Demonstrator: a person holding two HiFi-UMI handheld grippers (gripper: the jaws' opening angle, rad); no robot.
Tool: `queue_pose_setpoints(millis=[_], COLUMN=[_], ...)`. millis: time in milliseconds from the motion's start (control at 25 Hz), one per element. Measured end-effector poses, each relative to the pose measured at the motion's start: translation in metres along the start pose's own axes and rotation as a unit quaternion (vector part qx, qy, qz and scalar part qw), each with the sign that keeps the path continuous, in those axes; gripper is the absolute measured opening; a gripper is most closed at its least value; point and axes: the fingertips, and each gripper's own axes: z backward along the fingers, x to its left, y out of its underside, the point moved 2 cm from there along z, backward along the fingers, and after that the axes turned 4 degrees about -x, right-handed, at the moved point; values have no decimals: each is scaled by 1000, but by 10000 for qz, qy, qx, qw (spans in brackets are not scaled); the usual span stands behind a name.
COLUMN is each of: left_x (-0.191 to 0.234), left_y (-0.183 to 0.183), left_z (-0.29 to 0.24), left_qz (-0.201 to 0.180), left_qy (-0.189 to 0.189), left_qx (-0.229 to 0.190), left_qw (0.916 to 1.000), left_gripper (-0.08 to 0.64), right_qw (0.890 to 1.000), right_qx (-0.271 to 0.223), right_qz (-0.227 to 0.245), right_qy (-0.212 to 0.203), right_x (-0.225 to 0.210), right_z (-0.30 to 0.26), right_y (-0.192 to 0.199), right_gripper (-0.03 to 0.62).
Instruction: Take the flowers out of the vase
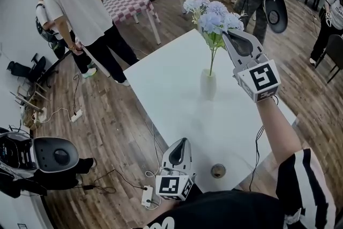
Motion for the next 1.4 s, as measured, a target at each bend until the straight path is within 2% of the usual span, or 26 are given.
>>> queue_pose_setpoints(millis=[440,720,1040,1200,1400], left_x=[-5,-5,-1,-6,-13], left_y=[-4,0,-6,3,5], left_z=[9,4,4,-10,-13], left_qz=[19,-9,122,106,72], left_qy=[91,135,147,183,325], left_qx=[-9,-8,-17,-80,-86], left_qw=[10000,9999,9998,9997,9994], left_gripper=[2,2,2,2,2], right_qw=[9986,9979,9977,9944,9924], right_qx=[-296,-452,-431,-407,-206], right_qz=[213,144,-166,-795,-1040], right_qy=[393,443,495,555,618], right_x=[-16,-15,-5,-11,4], right_z=[15,28,55,73,97], right_y=[-36,-43,-45,-14,6], right_gripper=[23,23,21,23,23])
